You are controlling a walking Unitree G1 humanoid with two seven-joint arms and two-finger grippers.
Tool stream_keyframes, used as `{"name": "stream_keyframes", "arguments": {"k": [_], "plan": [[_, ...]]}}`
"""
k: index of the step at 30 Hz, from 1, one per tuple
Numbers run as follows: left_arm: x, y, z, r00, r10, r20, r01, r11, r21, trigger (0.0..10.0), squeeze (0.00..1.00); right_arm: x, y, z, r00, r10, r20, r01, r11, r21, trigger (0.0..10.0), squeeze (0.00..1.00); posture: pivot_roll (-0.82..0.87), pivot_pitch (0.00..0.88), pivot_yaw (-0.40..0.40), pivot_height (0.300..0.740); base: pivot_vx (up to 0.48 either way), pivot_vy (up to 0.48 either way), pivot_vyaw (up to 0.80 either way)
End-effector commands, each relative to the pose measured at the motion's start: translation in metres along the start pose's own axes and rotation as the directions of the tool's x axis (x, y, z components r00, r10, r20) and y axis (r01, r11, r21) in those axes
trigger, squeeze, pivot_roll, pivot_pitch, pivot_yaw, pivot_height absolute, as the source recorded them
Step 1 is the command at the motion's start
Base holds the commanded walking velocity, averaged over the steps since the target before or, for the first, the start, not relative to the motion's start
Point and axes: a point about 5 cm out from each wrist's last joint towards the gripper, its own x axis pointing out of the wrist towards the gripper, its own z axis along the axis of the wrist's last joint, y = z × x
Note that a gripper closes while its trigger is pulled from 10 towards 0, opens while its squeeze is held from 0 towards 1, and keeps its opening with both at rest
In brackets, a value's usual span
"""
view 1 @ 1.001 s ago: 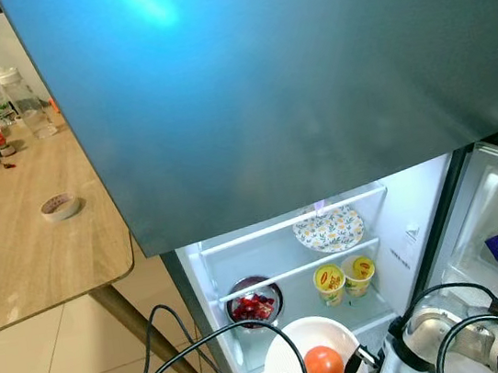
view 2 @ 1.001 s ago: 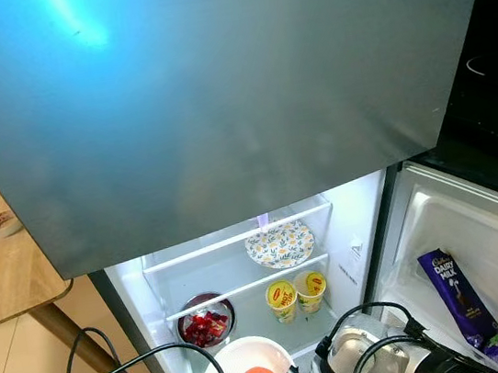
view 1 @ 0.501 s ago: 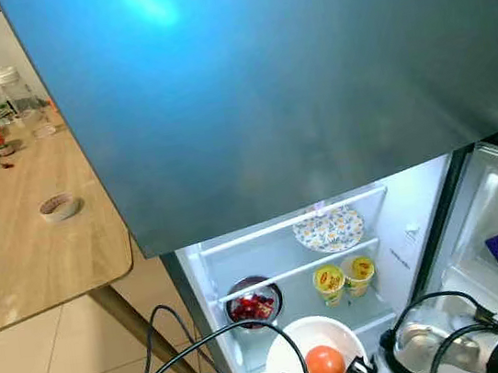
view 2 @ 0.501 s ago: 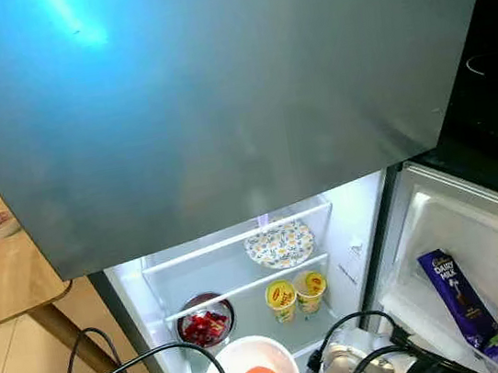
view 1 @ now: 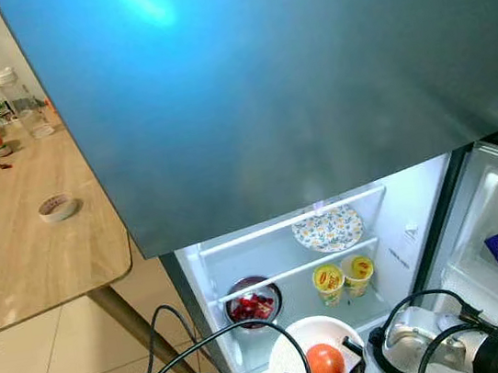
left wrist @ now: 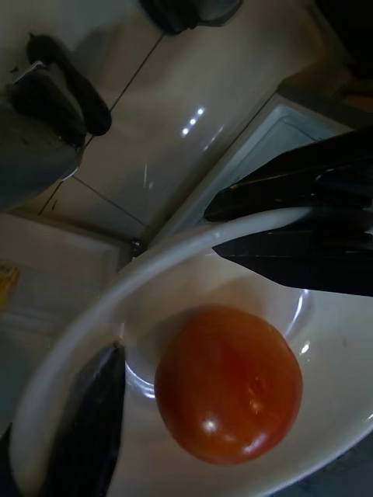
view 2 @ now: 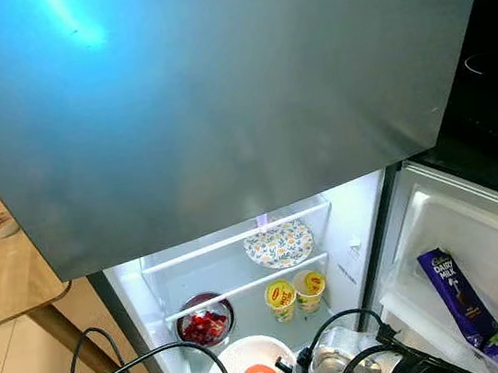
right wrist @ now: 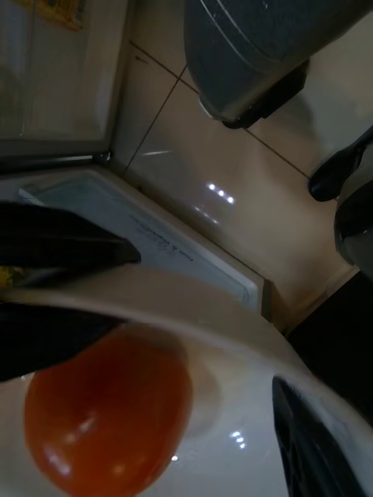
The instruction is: Restocking fridge
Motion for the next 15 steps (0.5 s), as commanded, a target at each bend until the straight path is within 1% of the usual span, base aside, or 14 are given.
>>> {"name": "stream_keyframes", "arguments": {"k": [1, 11, 12, 15], "plan": [[0.0036, 0.0097, 0.0056, 0.998, 0.042, 0.038, -0.043, 0.999, 0.012, 10.0, 0.00, 0.0043, 0.0022, 0.0000, 1.000, 0.022, -0.007, -0.022, 1.000, -0.001, 0.0, 0.00, -0.08, 0.013, 0.039, 0.740, 0.000, 0.000, 0.00], [0.0039, 0.0096, 0.0060, 0.998, 0.048, 0.039, -0.048, 0.999, 0.010, 10.0, 0.00, 0.0040, 0.0003, -0.0009, 1.000, 0.007, -0.008, -0.007, 1.000, -0.004, 0.0, 0.00, -0.08, 0.013, 0.039, 0.740, 0.000, 0.000, 0.00], [0.0040, 0.0099, 0.0061, 0.998, 0.051, 0.039, -0.051, 0.999, 0.010, 10.0, 0.13, 0.0041, 0.0004, -0.0014, 1.000, 0.006, -0.010, -0.006, 1.000, -0.004, 0.0, 0.00, -0.08, 0.013, 0.039, 0.740, 0.000, 0.000, 0.00], [0.0041, 0.0101, 0.0062, 0.998, 0.052, 0.039, -0.052, 0.999, 0.009, 10.0, 0.13, 0.0042, 0.0005, -0.0017, 1.000, 0.005, -0.011, -0.005, 1.000, -0.004, 0.0, 0.00, -0.08, 0.013, 0.039, 0.740, 0.000, 0.000, 0.00]]}}
